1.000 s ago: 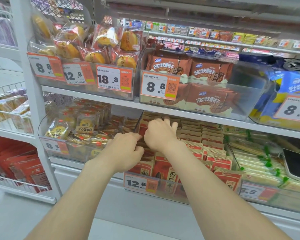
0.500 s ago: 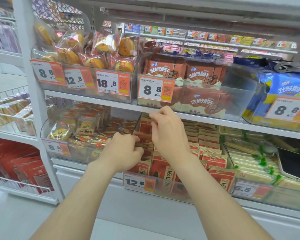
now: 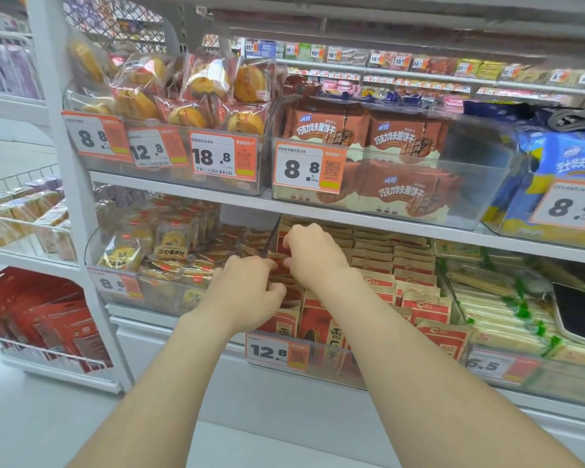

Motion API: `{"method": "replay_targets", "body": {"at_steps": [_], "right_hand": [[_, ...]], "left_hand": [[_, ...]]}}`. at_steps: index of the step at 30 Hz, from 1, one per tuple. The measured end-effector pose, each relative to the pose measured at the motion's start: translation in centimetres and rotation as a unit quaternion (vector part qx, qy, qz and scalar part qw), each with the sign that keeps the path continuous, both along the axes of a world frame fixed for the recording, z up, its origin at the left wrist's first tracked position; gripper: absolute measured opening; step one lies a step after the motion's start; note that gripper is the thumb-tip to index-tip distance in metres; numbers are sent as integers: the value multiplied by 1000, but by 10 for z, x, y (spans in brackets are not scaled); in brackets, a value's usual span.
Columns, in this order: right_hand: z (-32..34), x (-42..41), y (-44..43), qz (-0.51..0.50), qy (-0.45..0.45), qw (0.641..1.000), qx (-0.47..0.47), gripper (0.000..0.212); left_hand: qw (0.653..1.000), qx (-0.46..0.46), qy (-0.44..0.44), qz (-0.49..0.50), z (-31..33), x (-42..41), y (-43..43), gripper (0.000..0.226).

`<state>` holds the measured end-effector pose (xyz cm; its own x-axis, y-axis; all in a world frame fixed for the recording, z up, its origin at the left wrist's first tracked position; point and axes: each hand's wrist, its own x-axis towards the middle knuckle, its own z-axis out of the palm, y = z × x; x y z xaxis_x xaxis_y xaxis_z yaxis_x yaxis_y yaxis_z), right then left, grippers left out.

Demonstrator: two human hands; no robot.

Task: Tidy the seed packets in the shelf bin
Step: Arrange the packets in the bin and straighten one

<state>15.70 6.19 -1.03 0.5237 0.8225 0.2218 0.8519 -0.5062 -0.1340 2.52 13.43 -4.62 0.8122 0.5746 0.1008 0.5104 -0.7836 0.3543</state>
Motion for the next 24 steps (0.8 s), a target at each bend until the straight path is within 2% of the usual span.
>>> {"method": "replay_targets", "body": {"at_steps": [7,12,14,15,19,21,24], "right_hand": [[1,-2,11,-31,14,999,-33,32],[8,-8,2,-3,-80,997,7,28],[11,-12,-7,15,-131,991,32,14],[13,-14,-13,20,-155,986,53,8],[16,-14,-42,22,-189,958,212,10],[19,-14,-58,30,-147,938,313,12],[29,-19,-83,35,-50,888,455,7]], "left_hand": [[1000,1,-12,-7,2,-5,0,41],[1000,-6,-27,0,6,-8,-3,49],[999,-2,-44,8,8,-10,-6,45],[998,5,-60,13,10,-11,-8,41],[984,21,-169,48,20,-15,-21,29],[968,15,-243,65,23,-15,-26,22],[940,-16,-333,71,26,-11,-38,15]]}}
